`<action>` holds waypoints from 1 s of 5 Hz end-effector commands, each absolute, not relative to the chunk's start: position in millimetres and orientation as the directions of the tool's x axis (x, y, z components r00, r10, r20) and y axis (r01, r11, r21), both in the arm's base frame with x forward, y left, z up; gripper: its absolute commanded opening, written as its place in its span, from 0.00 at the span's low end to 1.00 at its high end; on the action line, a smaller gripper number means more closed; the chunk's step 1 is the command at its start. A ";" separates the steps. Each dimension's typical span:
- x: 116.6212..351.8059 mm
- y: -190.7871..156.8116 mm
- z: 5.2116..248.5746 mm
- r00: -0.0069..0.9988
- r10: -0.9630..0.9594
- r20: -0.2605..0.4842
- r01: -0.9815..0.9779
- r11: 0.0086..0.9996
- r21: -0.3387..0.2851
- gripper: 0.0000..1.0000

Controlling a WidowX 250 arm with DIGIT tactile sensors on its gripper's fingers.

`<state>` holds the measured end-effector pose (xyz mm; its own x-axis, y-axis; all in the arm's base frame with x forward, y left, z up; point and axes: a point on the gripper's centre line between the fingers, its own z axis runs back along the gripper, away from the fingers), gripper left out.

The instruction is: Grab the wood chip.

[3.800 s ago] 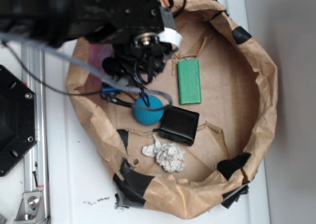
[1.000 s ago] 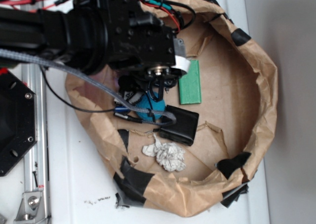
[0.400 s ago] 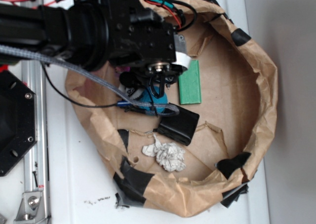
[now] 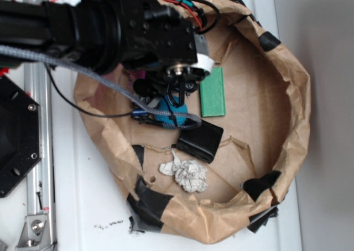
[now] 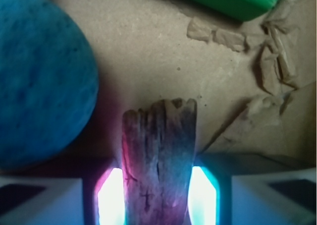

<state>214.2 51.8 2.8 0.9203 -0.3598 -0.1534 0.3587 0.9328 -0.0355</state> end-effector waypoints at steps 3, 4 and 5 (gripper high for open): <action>243.0 1.1 141.5 0.991 -0.048 0.122 0.064 0.988 -0.137 0.00; 248.4 3.9 148.5 0.987 -0.005 0.158 0.024 0.993 -0.115 0.00; 250.1 8.1 153.8 0.955 0.066 0.290 -0.026 0.990 -0.138 0.00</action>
<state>256.3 -1.4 144.5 0.9694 0.0508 0.2401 -0.0167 0.9898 -0.1417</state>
